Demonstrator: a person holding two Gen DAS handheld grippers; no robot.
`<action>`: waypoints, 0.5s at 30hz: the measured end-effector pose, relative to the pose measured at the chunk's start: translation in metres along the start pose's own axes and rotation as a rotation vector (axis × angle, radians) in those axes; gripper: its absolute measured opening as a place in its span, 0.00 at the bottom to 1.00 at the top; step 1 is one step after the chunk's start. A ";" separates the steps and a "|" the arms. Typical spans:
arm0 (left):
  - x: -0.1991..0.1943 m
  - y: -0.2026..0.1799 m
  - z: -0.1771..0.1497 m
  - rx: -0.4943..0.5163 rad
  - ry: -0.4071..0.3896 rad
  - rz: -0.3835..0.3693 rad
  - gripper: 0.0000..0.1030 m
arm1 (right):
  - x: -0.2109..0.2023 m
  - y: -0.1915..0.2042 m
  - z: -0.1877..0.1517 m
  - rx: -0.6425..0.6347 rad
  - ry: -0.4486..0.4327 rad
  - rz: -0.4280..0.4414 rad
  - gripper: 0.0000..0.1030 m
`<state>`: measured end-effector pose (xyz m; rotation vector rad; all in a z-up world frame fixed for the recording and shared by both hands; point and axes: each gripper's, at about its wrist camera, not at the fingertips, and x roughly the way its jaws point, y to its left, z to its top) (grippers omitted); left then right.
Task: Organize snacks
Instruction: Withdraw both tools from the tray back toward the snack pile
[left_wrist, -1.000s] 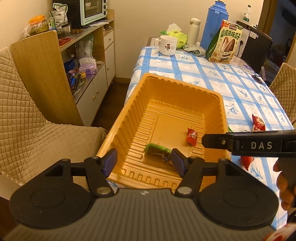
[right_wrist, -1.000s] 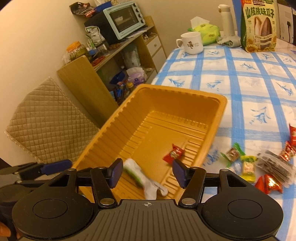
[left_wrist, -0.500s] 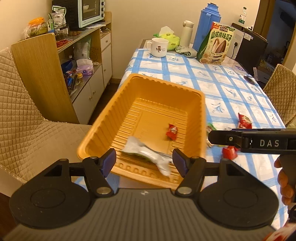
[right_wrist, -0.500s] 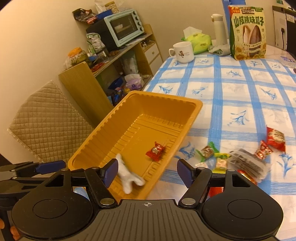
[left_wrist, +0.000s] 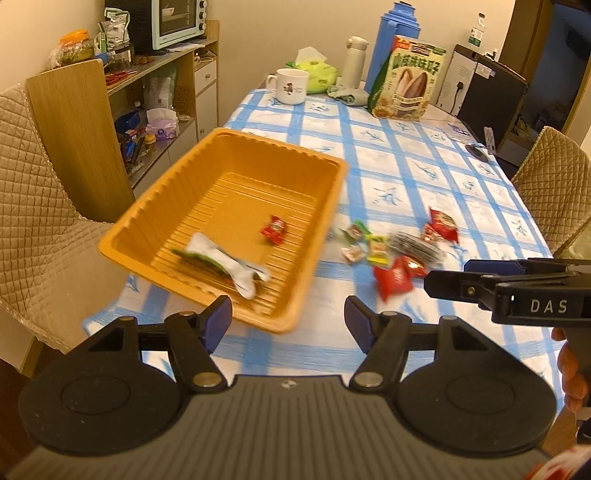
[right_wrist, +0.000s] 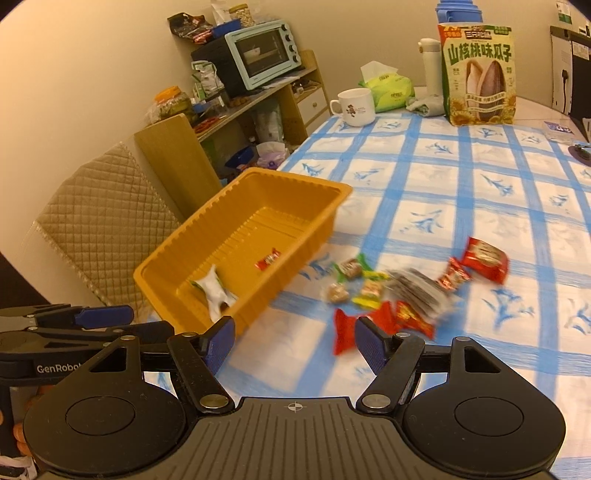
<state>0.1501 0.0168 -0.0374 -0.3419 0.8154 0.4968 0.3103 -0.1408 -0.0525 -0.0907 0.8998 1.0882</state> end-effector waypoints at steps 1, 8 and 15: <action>-0.001 -0.006 -0.003 0.000 0.001 -0.002 0.63 | -0.004 -0.004 -0.003 -0.004 0.003 -0.003 0.69; 0.000 -0.045 -0.019 0.002 0.007 -0.014 0.63 | -0.030 -0.040 -0.022 -0.004 0.022 -0.025 0.69; 0.009 -0.079 -0.031 0.016 0.013 -0.018 0.63 | -0.049 -0.076 -0.035 0.013 0.030 -0.052 0.69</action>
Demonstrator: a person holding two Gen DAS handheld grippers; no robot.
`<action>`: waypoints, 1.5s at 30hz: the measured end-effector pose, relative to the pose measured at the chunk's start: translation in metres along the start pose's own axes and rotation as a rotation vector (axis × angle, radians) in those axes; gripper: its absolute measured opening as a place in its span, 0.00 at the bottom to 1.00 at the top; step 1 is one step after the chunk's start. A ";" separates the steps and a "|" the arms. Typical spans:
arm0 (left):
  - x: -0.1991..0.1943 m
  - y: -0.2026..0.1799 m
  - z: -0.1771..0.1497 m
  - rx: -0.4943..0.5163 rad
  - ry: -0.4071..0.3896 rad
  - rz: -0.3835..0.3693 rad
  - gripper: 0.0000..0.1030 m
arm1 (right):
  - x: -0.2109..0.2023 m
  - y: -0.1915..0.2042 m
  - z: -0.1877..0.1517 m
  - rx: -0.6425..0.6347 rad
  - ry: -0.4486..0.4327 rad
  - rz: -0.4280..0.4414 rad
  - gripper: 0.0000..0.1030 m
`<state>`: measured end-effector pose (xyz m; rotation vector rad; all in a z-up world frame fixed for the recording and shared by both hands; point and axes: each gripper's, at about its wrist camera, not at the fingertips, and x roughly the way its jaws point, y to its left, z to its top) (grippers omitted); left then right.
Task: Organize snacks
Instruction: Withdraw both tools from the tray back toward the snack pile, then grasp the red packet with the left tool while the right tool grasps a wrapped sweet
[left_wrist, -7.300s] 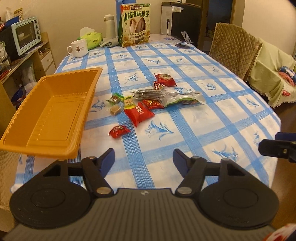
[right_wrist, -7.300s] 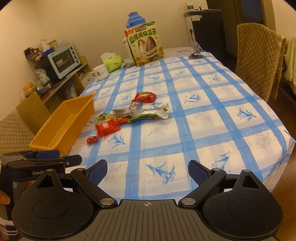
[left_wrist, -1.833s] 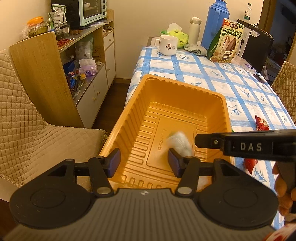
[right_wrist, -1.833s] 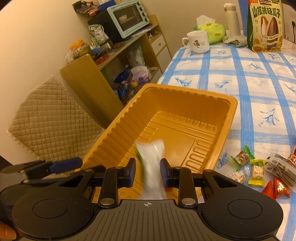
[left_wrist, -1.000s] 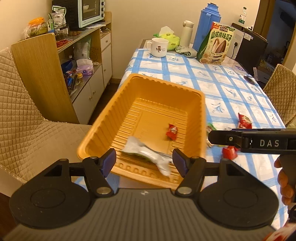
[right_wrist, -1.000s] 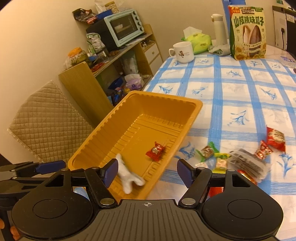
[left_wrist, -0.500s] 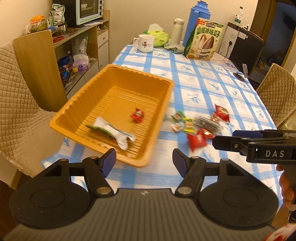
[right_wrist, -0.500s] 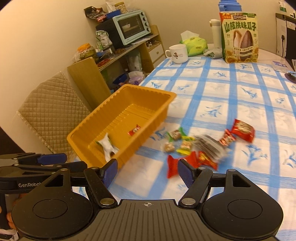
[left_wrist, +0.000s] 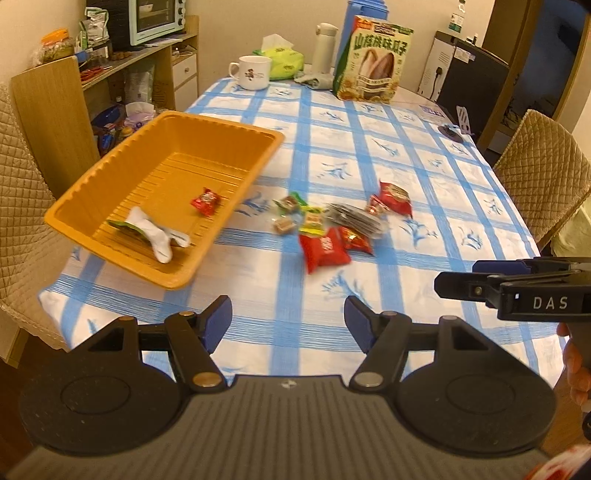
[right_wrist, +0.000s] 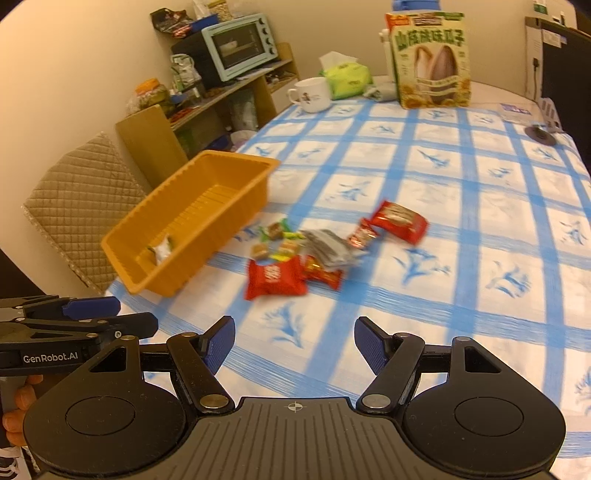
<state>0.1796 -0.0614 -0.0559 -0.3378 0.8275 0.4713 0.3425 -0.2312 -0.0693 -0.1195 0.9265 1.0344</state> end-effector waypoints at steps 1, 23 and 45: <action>0.002 -0.004 -0.001 0.003 0.001 -0.001 0.63 | -0.002 -0.005 -0.002 0.003 0.001 -0.003 0.69; 0.031 -0.047 -0.003 0.118 -0.003 0.000 0.63 | -0.009 -0.056 -0.006 0.037 0.010 -0.032 0.69; 0.116 -0.060 0.036 0.374 -0.009 -0.008 0.45 | 0.015 -0.085 0.003 0.125 0.049 -0.101 0.69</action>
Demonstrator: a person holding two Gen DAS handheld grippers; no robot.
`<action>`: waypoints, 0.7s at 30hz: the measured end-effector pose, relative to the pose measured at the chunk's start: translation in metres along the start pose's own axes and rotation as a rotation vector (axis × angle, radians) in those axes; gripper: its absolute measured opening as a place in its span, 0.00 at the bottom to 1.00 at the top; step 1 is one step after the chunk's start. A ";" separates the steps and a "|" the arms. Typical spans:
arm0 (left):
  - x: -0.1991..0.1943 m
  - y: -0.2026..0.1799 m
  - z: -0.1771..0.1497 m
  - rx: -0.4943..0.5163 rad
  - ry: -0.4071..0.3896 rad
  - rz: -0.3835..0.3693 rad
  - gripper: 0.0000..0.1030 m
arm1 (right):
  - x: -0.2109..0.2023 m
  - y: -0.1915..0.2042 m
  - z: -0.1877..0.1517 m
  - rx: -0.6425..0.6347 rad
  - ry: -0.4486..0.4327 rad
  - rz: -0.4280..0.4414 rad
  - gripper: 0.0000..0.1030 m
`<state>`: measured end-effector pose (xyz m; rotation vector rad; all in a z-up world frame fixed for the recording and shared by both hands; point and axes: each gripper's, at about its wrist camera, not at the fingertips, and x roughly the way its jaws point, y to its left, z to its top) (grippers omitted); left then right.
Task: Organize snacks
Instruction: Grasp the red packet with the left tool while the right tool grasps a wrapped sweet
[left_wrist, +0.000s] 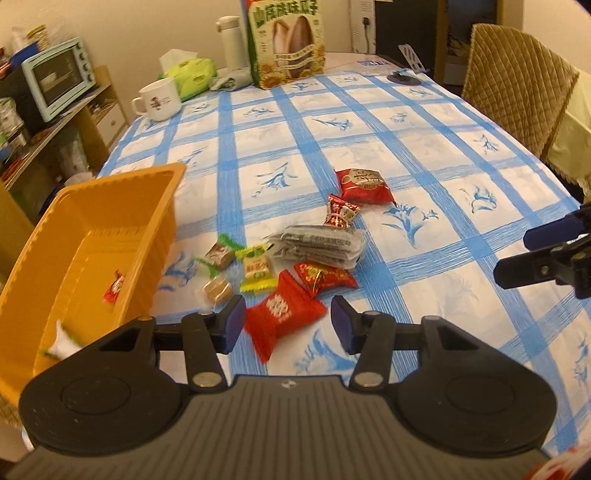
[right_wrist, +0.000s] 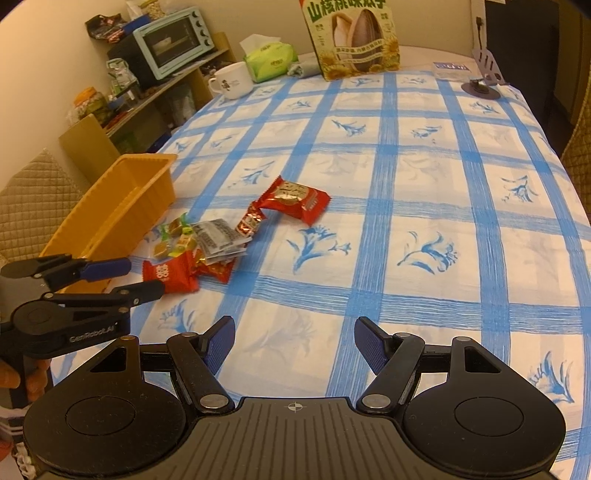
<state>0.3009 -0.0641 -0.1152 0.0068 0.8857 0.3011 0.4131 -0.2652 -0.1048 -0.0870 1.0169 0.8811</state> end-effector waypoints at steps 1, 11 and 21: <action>0.004 0.000 0.001 0.012 0.003 -0.004 0.44 | 0.001 -0.001 0.000 0.005 0.003 -0.004 0.69; 0.027 0.000 -0.002 0.127 0.050 0.011 0.41 | 0.009 -0.011 0.001 0.063 0.024 -0.029 0.69; 0.037 0.005 -0.003 0.112 0.104 -0.041 0.26 | 0.014 -0.010 0.004 0.075 0.028 -0.030 0.69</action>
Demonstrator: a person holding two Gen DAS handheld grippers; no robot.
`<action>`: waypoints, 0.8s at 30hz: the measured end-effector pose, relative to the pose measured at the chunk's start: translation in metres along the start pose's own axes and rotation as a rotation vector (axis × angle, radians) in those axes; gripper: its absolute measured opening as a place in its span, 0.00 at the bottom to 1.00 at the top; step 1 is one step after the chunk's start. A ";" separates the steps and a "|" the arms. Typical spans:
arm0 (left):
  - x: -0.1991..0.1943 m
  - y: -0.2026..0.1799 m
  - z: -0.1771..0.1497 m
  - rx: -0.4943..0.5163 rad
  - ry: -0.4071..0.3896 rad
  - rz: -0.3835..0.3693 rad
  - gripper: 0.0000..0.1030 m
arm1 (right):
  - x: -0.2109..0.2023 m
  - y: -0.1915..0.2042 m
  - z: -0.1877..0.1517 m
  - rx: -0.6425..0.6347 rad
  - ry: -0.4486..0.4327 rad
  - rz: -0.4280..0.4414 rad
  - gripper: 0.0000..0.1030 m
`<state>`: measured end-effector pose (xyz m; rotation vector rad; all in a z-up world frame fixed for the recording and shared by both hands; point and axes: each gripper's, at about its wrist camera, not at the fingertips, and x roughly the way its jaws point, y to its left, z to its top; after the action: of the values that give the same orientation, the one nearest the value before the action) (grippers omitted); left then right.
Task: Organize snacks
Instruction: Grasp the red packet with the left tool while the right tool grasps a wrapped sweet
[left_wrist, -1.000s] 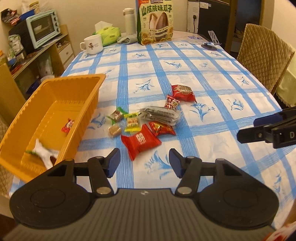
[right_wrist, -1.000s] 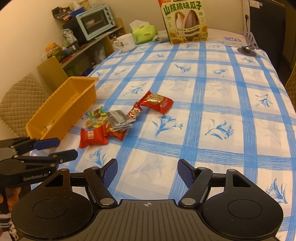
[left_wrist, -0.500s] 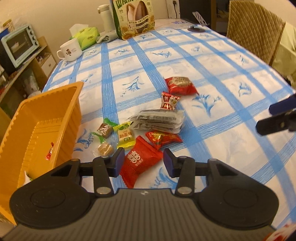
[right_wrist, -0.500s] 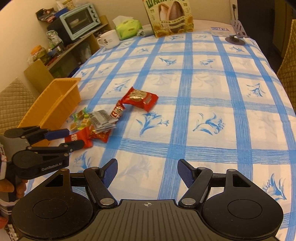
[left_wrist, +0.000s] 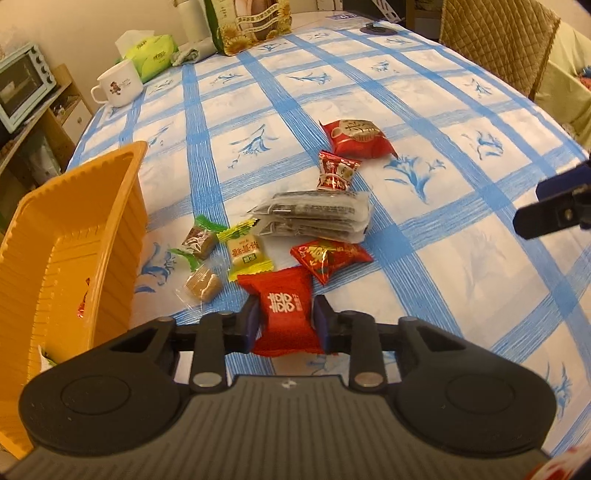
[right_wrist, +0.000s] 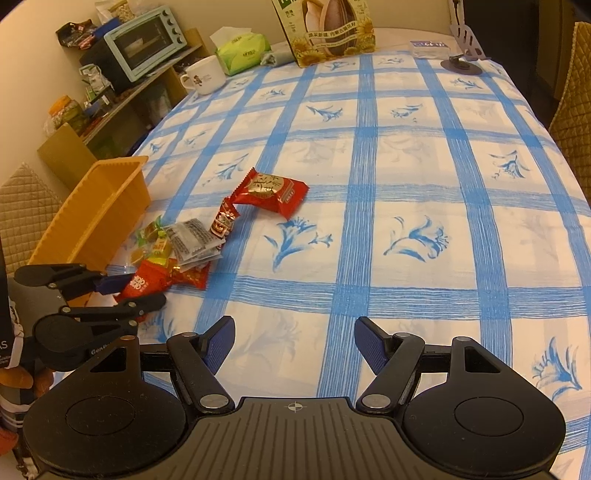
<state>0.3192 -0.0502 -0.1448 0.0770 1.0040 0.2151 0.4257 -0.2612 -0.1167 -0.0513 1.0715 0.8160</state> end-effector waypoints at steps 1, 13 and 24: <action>0.000 0.000 0.000 -0.004 -0.002 0.001 0.25 | 0.000 0.000 0.000 0.002 0.000 0.000 0.69; -0.040 0.018 -0.023 -0.180 -0.051 0.003 0.23 | 0.006 0.024 0.006 -0.095 -0.033 0.082 0.69; -0.095 0.055 -0.093 -0.413 -0.037 0.115 0.23 | 0.043 0.109 0.024 -0.412 -0.065 0.300 0.57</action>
<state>0.1839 -0.0202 -0.1065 -0.2372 0.9025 0.5199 0.3861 -0.1493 -0.1019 -0.2142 0.8459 1.2938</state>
